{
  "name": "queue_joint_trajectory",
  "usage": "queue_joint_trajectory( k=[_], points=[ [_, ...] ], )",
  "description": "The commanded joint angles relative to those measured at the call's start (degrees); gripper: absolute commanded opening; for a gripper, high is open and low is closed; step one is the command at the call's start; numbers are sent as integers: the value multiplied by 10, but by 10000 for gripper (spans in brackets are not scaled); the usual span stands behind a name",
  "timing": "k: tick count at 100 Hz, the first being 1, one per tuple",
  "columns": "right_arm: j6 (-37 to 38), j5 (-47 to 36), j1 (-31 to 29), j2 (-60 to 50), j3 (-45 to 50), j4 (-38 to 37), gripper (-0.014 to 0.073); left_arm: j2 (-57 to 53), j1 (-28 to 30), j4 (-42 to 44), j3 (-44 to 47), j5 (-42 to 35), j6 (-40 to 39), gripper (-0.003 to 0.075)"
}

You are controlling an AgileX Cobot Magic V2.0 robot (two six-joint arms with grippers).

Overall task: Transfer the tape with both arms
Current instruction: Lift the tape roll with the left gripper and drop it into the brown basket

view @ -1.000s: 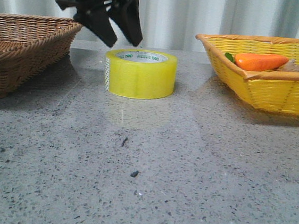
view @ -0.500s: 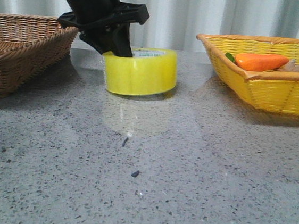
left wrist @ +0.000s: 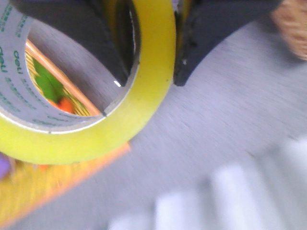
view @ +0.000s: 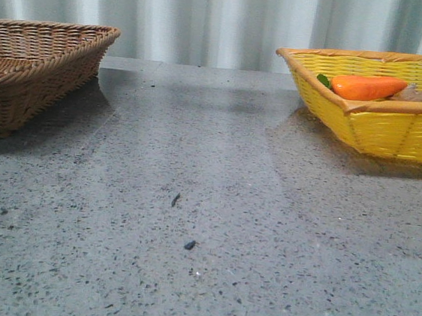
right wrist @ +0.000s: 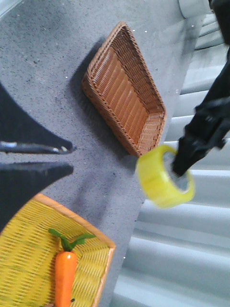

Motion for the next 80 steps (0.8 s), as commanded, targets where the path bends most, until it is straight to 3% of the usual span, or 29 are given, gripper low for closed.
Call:
queue_joint_trajectory(
  k=[1,18,32,43,60,67,80],
  points=[
    [-3,-59,0,4,-13,-2,-42,-63,36,29,-27,-20,-8,-20],
    [-3,-84,0,6,-11,-2,-42,-91,122,42,-22,72,-9,-20],
    [-3,-112,0,19,-9,-2,-42,-99,190,42,13,104,-9,-20],
    [-3,-116,0,29,-9,-2,-42,-99,231,41,72,99,-9,-20],
    [-3,-119,0,35,-7,-2,-42,-99,256,5,186,20,-9,-8],
    [-3,-121,0,35,-7,-2,-42,-97,256,5,215,6,-9,60],
    [-3,-121,0,35,-7,-2,-42,-96,256,5,243,-11,-9,320]
  ],
)
